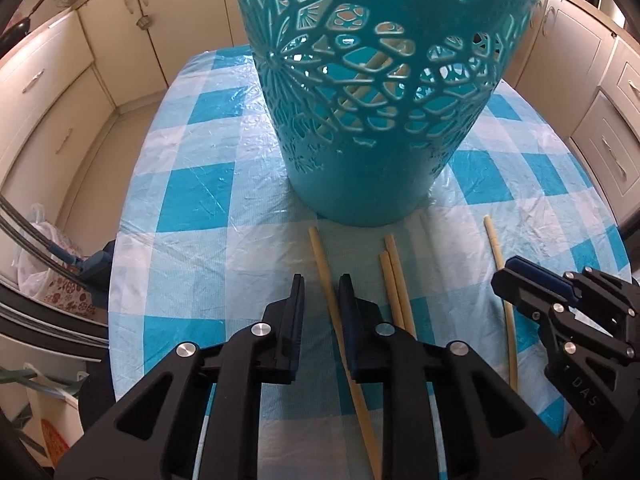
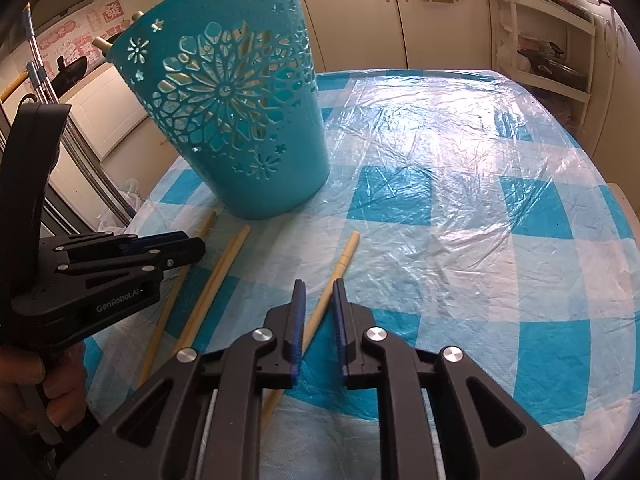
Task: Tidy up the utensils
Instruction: 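Close the left tool on a bundle chopstick while the right tool approaches another chopstick, then lift the chopstick with the left tool and drop it into the basket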
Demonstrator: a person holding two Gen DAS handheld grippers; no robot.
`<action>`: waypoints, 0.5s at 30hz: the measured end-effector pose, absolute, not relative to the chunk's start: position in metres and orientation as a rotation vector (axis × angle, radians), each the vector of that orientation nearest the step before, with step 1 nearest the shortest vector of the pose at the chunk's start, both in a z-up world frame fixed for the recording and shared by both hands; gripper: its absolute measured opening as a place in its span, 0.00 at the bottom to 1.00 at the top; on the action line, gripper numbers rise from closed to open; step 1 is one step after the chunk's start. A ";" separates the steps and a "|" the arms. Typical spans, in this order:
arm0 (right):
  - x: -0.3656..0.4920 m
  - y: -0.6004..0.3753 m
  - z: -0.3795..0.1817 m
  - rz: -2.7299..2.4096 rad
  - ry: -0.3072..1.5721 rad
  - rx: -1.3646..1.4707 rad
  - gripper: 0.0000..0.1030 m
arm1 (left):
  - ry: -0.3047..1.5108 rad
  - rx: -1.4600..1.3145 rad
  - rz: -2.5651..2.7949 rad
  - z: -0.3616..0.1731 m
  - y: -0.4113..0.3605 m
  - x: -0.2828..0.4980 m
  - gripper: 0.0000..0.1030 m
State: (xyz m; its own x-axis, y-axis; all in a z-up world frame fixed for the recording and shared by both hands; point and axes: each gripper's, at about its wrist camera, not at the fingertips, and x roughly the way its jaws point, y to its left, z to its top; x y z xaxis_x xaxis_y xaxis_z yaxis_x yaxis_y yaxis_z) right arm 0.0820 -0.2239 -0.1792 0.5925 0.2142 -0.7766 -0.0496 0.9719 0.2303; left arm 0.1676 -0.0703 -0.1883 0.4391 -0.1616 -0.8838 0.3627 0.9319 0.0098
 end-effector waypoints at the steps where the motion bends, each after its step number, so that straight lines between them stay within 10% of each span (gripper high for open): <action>1: 0.084 -0.222 -0.179 0.159 0.929 0.172 0.19 | 1.081 0.205 -0.330 -0.188 -0.069 0.170 0.17; 15: 0.087 -0.221 -0.180 0.167 0.924 0.167 0.22 | 1.073 0.208 -0.320 -0.184 -0.067 0.174 0.05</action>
